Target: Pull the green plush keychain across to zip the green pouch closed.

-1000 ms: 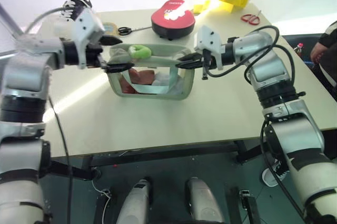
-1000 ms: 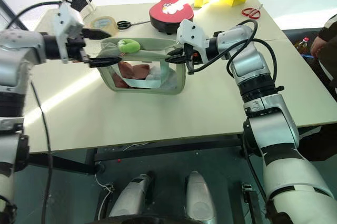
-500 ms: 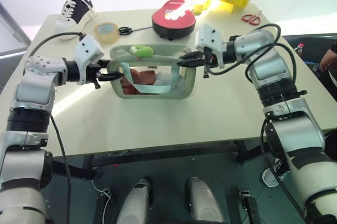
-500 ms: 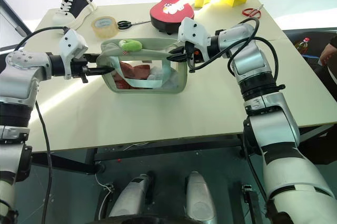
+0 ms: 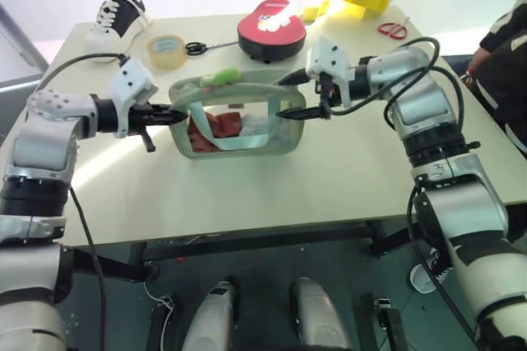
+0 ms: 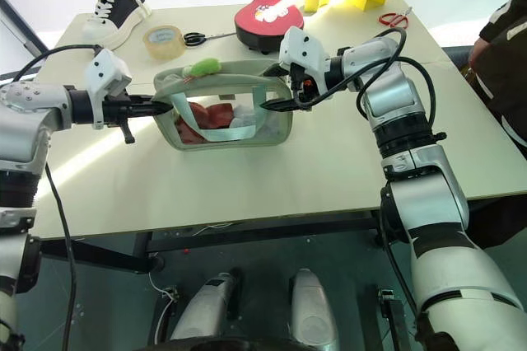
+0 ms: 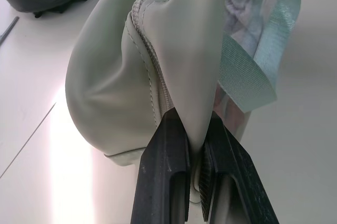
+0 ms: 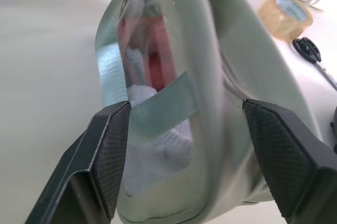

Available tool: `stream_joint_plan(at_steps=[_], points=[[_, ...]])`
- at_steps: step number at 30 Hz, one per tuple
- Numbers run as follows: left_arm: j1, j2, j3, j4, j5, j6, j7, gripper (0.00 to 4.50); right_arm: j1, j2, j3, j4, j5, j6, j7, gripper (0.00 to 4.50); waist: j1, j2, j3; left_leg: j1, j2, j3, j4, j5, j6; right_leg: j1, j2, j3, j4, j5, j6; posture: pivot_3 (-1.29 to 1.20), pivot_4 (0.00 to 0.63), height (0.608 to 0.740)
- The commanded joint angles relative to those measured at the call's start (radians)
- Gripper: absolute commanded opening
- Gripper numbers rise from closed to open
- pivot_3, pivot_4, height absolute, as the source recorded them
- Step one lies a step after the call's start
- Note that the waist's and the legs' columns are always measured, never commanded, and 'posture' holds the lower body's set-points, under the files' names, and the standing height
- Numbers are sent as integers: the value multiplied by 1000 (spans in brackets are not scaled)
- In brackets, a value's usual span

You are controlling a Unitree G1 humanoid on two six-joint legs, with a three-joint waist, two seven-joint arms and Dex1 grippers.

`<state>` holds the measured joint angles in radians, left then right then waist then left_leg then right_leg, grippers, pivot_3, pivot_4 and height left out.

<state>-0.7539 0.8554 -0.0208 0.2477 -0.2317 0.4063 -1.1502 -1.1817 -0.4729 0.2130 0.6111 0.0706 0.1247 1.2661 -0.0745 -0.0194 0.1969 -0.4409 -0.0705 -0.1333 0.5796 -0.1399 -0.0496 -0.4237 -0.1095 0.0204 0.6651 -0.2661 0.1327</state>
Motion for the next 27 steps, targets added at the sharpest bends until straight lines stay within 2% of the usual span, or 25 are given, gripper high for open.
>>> stream_joint_plan(at_steps=[1, 7, 14, 17, 21, 22, 27], points=[[-9, 19, 36, -35, -10, 1, 9, 0, -107, 102, -41, -51, 46, -6, -68, 3208, -2, 0, 0, 0, 0, 0, 0, 0, 0, 0, 0, 0, 0, 0, 0, 0, 150, 740], [-14, 20, 31, -27, -2, -5, 6, 0, -162, 227, -26, 41, 8, -93, -150, 3208, 9, 0, 0, 0, 1, -1, -1, 0, -1, 0, 1, 0, 0, 0, 0, 0, 150, 740], [-13, 13, 33, -37, -4, -1, 17, 0, -172, 241, 26, 153, -59, -208, -128, 3208, 7, -1, 0, 0, 0, -1, 0, 1, -1, 0, 1, 0, 0, 0, 0, 0, 150, 740], [-5, 13, 39, -40, -8, 0, 23, 0, -192, 243, 15, 200, -72, -224, -146, 2365, 4, 0, 0, 0, 0, -1, 0, 1, -1, 0, 1, 0, 0, 0, 0, 0, 150, 740], [5, 12, 43, -48, -12, 3, 29, 0, -206, 239, -3, 218, -62, -219, -142, 224, 2, 0, 0, 0, 0, -1, -1, 1, -1, 0, 2, 0, 0, 0, 0, 0, 150, 740], [8, 12, 42, -51, -13, 3, 30, 0, -206, 233, -12, 214, -56, -209, -143, 50, 3, 0, 0, 0, 1, -1, -1, 1, -1, 0, 2, 0, 0, 0, 0, 0, 150, 740], [22, 15, 42, -69, -16, 11, 30, 0, -194, 146, -61, 159, -36, -141, -142, 50, 7, 0, 0, 0, 0, -2, -1, 1, -1, 0, 2, 0, 0, 0, 0, 0, 150, 740]])
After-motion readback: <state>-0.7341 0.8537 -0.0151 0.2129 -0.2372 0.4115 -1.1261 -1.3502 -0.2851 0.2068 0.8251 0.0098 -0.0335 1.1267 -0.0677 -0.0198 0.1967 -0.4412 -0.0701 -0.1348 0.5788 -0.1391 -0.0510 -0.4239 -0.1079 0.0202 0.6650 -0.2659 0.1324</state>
